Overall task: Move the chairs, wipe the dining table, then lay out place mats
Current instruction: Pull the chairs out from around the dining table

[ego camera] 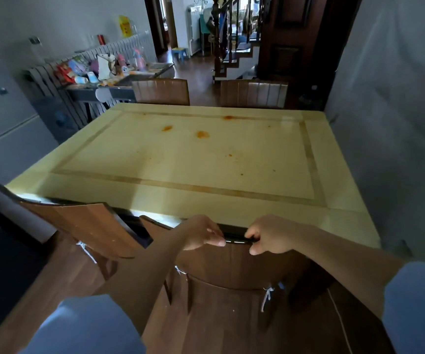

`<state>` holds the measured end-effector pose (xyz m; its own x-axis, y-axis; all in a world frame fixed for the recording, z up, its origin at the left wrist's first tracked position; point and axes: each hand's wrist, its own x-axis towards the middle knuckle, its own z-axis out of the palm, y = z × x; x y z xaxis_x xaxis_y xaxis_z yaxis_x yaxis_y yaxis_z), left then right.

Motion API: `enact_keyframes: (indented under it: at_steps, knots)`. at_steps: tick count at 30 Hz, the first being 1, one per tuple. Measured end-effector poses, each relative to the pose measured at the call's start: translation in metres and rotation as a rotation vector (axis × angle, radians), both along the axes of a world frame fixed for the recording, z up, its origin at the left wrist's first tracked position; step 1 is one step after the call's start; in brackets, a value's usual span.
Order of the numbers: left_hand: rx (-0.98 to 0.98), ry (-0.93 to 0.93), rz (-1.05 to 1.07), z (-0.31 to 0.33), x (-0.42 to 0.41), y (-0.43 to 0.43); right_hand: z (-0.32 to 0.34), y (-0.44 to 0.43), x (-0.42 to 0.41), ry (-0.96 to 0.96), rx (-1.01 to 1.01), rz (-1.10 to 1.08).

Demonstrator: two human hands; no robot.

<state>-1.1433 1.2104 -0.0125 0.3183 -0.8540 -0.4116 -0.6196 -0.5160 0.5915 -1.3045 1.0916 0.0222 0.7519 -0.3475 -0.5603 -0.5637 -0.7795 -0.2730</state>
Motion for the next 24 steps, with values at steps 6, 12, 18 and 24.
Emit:
enact_keyframes:
  at_steps: [6, 12, 18, 24]
  knots:
    - [-0.027, -0.023, -0.049, -0.007, -0.003, -0.003, -0.014, -0.003, -0.01, 0.022, -0.104, 0.025]
    - [-0.03, -0.062, -0.086, -0.007, -0.013, -0.007, -0.014, -0.006, -0.011, 0.034, -0.136, 0.053]
    - [-0.054, -0.046, -0.067, -0.006, -0.022, -0.003, -0.008, -0.007, -0.009, 0.095, -0.119, 0.025]
    - [-0.048, -0.029, -0.028, 0.003, -0.028, -0.002, 0.001, 0.0, -0.015, 0.003, -0.065, -0.012]
